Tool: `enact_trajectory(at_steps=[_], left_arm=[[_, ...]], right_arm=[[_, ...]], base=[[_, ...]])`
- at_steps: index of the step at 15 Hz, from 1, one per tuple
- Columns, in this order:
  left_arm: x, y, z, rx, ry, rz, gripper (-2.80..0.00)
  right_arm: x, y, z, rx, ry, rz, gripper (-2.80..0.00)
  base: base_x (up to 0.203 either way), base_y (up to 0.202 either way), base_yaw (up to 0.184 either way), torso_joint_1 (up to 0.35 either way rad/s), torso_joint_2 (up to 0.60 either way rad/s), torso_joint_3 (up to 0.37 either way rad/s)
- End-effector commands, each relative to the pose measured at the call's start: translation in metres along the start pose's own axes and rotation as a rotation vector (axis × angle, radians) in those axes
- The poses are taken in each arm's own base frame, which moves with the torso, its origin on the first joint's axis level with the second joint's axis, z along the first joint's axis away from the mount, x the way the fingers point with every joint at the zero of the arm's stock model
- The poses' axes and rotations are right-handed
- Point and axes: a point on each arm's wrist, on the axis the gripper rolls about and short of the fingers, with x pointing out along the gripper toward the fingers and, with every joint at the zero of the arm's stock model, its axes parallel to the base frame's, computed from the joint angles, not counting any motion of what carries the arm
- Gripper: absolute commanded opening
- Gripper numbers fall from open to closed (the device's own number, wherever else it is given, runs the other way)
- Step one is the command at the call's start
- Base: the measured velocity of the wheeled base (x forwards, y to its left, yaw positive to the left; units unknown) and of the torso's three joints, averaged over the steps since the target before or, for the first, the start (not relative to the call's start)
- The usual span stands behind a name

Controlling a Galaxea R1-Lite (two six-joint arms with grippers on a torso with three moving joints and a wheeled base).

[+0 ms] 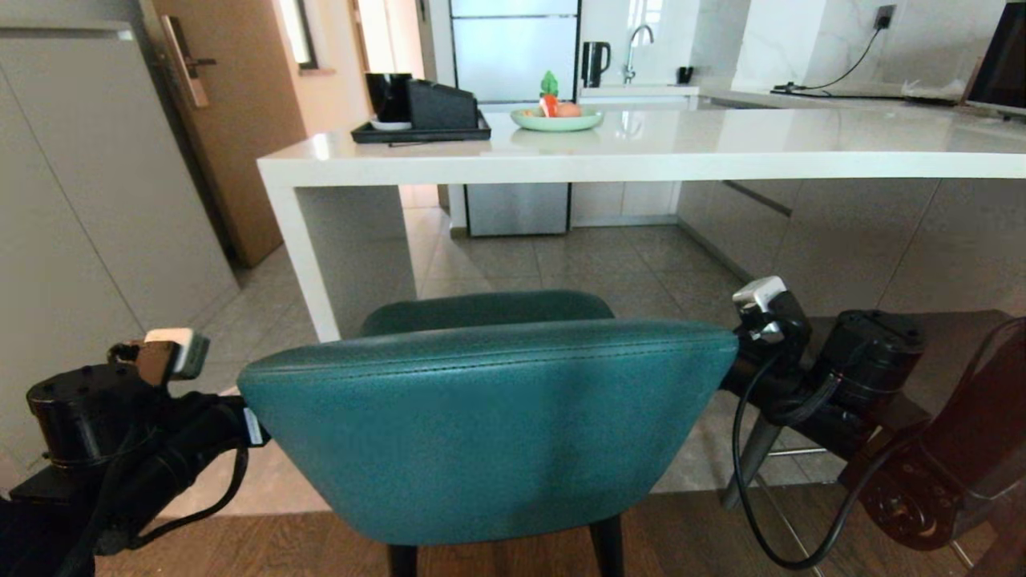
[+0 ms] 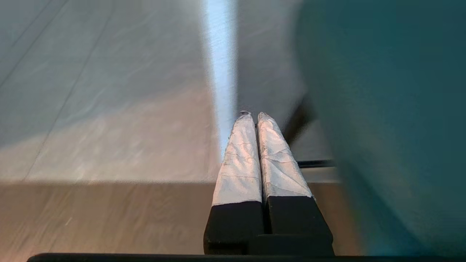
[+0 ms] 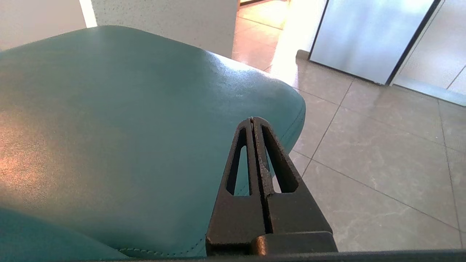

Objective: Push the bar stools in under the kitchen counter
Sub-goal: Push the blue chair back under the dining table

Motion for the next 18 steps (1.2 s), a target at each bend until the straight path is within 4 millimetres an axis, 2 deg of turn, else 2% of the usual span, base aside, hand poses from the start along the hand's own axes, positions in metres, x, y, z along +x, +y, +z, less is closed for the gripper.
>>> enact_trajectory(at_steps=[1, 4, 10, 18], left_arm=[[-0.014, -0.024, 0.011, 0.014, -0.059, -0.07, -2.8], [-0.008, -0.045, 0.009, 0.028, -0.059, -0.079, -2.8], [0.005, -0.06, 0.009, 0.035, -0.061, -0.072, -2.8], [0.006, -0.061, 0.009, 0.035, -0.063, -0.07, -2.8]], right_arm=[[0.0, 0.001, -0.001, -0.002, -0.003, 0.004, -2.8], [-0.002, 0.003, -0.002, 0.0, 0.002, 0.008, -2.8], [-0.001, 0.004, -0.002, 0.002, 0.001, 0.01, -2.8], [-0.002, 0.003, -0.002, 0.002, 0.003, 0.005, -2.8]], base=[[0.0, 0.0, 0.0, 0.0, 0.0, 0.0], [0.0, 0.0, 0.0, 0.0, 0.0, 0.0], [0.0, 0.0, 0.0, 0.0, 0.0, 0.0], [0.0, 0.0, 0.0, 0.0, 0.0, 0.0]])
